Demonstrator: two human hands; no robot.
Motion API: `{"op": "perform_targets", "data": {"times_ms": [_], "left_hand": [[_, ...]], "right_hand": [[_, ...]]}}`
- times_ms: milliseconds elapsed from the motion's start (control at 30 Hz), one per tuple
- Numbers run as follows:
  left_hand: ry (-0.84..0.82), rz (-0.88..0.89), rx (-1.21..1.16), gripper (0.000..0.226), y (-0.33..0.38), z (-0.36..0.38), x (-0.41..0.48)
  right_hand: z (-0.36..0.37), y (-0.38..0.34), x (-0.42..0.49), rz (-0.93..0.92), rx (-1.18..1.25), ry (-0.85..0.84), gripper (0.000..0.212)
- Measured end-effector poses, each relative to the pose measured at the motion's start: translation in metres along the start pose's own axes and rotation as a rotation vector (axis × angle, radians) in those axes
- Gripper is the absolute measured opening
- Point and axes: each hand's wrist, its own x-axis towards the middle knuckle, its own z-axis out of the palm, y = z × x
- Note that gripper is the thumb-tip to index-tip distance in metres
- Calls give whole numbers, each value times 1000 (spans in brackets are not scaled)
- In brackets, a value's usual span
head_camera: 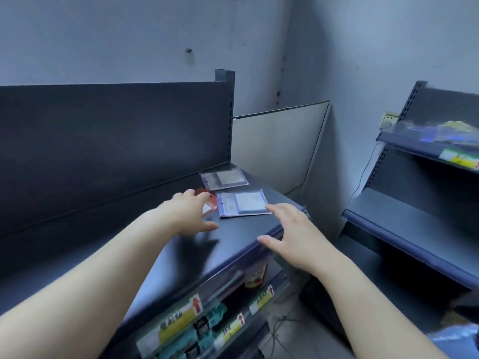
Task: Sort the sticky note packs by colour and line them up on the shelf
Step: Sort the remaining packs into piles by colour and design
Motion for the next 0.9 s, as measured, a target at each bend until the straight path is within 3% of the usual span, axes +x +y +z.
{"op": "perform_targets", "data": {"times_ms": [367, 500, 600, 767, 900], "left_hand": [[-166, -190, -57, 113, -16, 0, 51], [-175, -259, -94, 83, -17, -3, 43], [-145, -328, -73, 73, -14, -1, 34], [-46, -514, -78, 64, -3, 5, 6], [44, -630, -141, 50, 1, 12, -26]], "right_hand": [[4, 44, 107, -157, -50, -250, 92], [4, 49, 144, -249, -76, -434, 103], [6, 47, 162, -306, -91, -504, 104], [11, 40, 166, -397, -76, -457, 76], [17, 27, 160, -463, -96, -469, 73]]}}
